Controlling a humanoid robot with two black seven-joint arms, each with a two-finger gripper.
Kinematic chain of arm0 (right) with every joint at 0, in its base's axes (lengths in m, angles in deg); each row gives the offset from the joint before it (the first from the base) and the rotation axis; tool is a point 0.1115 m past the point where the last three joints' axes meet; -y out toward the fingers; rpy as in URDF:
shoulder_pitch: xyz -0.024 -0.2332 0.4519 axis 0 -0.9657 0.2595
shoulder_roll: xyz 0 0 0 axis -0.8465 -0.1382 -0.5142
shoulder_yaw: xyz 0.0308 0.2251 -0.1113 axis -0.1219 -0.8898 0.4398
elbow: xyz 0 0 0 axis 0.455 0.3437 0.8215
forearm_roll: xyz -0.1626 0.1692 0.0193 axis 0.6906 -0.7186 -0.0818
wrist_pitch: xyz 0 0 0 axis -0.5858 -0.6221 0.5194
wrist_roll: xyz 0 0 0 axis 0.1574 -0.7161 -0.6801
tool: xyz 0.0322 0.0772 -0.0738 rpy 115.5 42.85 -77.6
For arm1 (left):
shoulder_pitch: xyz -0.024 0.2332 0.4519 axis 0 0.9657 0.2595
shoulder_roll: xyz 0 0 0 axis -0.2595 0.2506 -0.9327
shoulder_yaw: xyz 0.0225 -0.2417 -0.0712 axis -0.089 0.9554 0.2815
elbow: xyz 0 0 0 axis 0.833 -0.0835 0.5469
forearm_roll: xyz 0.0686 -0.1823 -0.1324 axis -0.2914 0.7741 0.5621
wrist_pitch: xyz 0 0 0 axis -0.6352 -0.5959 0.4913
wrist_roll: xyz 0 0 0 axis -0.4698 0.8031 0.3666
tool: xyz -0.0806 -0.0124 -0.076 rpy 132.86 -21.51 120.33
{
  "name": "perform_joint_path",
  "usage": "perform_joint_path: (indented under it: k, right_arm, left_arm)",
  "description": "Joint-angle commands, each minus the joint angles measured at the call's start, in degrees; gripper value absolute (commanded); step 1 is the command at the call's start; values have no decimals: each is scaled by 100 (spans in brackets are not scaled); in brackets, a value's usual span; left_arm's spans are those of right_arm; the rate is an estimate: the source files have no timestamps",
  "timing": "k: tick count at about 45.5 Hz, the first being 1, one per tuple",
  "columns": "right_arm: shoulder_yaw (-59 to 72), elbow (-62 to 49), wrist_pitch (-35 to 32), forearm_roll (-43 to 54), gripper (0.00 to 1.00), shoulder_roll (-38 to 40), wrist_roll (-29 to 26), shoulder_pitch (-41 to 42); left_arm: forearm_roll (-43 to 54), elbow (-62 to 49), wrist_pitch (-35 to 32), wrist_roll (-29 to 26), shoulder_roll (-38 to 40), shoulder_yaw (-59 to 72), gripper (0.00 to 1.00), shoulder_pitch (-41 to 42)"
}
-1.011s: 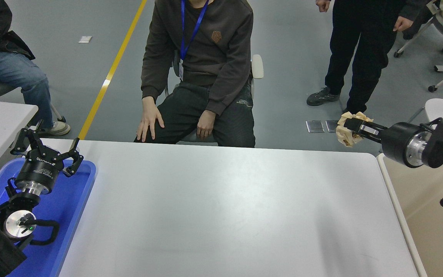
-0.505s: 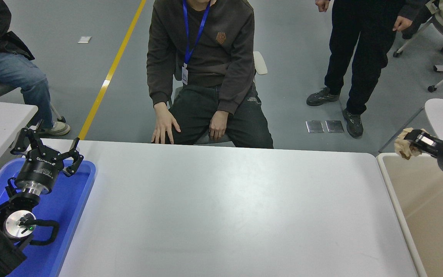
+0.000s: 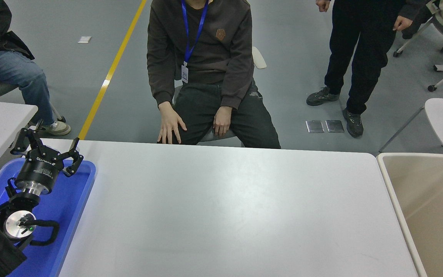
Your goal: Clean the table surface
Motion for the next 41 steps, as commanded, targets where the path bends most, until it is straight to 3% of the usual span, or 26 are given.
perform_joint_path:
  k: [1, 20, 41]
  right_arm:
    - [-34, -909, -11, -606, 0, -364, 194, -317]
    - [-271, -2140, -196, -1169, 0, -1252, 177, -747]
    - [-298, -4241, -688, -1274, 0, -2588, 185, -923]
  left_arm:
    - [0, -1, 0, 0, 0, 0, 100, 0]
    - [0, -1, 0, 0, 0, 0, 100, 0]
    - [0, 8, 0, -8, 0, 0, 100, 0]
